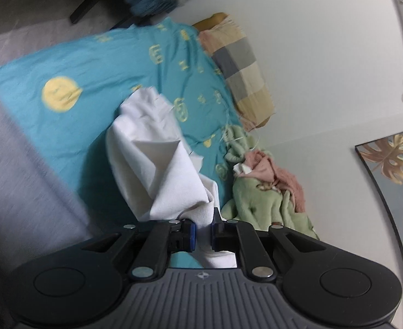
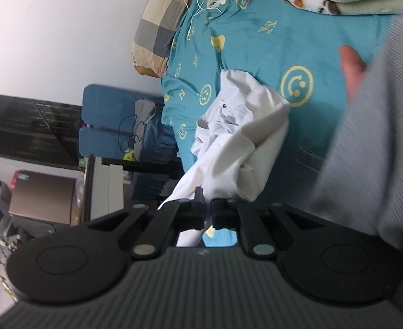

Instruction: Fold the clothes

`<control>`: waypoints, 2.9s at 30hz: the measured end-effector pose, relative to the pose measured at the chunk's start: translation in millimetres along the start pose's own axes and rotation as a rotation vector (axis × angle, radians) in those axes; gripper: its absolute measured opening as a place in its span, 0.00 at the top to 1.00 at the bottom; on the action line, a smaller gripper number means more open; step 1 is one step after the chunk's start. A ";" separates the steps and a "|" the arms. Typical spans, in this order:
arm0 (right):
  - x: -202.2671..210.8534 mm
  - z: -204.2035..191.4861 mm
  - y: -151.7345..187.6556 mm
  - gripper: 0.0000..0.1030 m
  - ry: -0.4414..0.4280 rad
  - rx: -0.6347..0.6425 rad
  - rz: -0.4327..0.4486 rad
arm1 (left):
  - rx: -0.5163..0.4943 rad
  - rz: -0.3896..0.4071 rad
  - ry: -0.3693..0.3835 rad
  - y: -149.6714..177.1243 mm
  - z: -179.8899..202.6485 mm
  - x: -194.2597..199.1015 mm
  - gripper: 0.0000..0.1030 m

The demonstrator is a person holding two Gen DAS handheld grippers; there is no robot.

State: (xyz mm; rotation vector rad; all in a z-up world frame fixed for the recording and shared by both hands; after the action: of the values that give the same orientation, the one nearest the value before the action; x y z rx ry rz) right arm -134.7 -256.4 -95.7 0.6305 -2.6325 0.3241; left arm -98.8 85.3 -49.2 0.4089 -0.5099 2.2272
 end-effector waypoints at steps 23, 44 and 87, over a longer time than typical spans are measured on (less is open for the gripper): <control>-244.0 -15.1 -167.6 0.90 0.149 -0.176 -0.004 | 0.126 -0.095 -0.143 -185.7 -16.5 -271.4 0.87; -246.6 -50.1 -155.5 0.49 0.138 0.474 0.022 | -0.493 -0.042 -0.226 -156.7 22.1 -281.3 0.47; -210.9 -34.0 -64.2 0.51 0.460 0.917 0.039 | -0.999 0.067 -0.469 -42.5 33.8 -207.1 0.14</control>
State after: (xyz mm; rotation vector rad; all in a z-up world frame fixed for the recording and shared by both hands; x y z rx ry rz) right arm 78.7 -221.6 -150.7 0.6526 -1.9544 1.5218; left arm 68.4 -37.4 -102.5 0.3587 -1.7747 1.6377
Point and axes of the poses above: each gripper's, at about its wrist camera, not at the fingertips, and x roughly against the way its jaws point, z to its right, y to its underside, the point moved 2 cm from there along -x, roughly the way its jaws point, and after that the axes turned 1 degree about x, right-handed, at the moved point
